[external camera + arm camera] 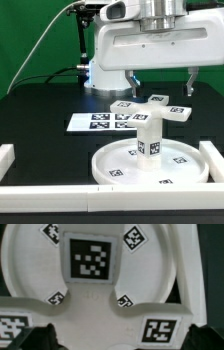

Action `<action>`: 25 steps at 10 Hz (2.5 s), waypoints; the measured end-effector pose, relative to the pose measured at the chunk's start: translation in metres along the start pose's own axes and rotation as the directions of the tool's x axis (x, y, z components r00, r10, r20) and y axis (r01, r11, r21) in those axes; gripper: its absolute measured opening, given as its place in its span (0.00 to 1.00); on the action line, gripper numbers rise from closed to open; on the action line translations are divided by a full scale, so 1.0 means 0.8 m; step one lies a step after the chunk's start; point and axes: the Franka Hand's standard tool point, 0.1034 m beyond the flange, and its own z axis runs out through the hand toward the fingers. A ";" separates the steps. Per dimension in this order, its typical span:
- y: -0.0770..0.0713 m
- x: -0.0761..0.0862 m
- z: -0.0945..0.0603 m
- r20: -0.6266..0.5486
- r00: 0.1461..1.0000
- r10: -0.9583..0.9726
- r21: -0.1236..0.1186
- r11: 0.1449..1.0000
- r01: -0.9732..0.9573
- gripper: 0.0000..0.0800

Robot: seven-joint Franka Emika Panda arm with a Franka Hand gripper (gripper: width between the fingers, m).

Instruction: Assemble round table

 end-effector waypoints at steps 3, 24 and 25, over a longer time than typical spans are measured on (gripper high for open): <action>0.014 0.004 0.000 0.026 0.926 -0.376 -0.031 0.926 0.377 0.81; 0.028 0.005 0.033 0.111 0.878 -0.466 -0.048 0.880 0.473 0.55; 0.028 0.005 0.033 0.110 0.889 -0.444 -0.049 0.891 0.451 0.55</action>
Offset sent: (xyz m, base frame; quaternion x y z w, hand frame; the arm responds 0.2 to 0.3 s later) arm 0.0163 -0.0113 0.0022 -0.0348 -0.0434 -0.4306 0.9008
